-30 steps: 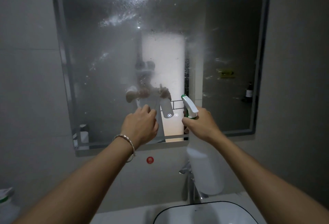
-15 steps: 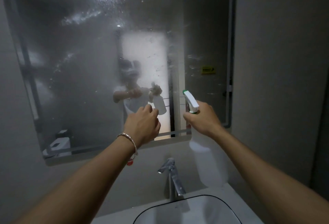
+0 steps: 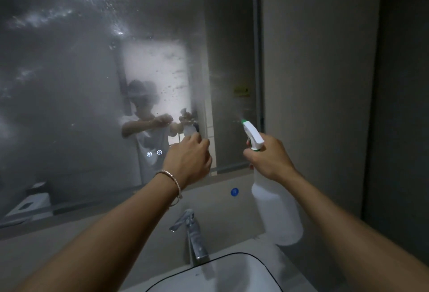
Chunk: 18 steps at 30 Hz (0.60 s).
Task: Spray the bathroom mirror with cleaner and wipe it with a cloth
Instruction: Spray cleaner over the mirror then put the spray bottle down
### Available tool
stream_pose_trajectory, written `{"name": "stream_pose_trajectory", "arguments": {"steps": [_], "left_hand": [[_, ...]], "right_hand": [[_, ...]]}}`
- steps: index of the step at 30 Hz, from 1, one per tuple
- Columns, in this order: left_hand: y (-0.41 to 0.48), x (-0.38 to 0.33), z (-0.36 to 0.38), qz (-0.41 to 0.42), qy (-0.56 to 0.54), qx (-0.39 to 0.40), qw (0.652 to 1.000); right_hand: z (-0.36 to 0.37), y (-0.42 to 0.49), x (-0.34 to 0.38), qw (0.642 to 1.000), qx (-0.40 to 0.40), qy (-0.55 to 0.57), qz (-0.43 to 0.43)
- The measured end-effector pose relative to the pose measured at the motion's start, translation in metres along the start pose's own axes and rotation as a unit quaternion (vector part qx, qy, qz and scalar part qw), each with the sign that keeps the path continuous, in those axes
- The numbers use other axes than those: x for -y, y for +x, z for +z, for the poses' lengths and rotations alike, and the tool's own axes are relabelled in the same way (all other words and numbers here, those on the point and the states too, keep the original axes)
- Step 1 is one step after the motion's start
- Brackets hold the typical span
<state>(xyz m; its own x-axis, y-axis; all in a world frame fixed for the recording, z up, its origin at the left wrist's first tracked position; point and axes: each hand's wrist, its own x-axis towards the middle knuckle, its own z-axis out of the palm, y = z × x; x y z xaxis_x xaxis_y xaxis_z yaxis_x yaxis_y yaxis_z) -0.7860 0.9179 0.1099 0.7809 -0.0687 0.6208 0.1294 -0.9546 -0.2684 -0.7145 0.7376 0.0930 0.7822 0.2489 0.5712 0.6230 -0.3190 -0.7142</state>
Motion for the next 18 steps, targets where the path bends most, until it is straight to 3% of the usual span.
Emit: {"name": "stream_pose_trajectory", "arguments": {"steps": [7,18], "left_hand": [[0.017,-0.036,0.007,0.028,-0.022,-0.005,0.999],[0.029,-0.075,0.029,0.044,-0.055,0.001,0.998]], "right_hand": [[-0.028,0.000,-0.025,0.999,0.009,0.025,0.018],[-0.054,0.007,-0.061,0.995,-0.072,0.038,0.066]]}}
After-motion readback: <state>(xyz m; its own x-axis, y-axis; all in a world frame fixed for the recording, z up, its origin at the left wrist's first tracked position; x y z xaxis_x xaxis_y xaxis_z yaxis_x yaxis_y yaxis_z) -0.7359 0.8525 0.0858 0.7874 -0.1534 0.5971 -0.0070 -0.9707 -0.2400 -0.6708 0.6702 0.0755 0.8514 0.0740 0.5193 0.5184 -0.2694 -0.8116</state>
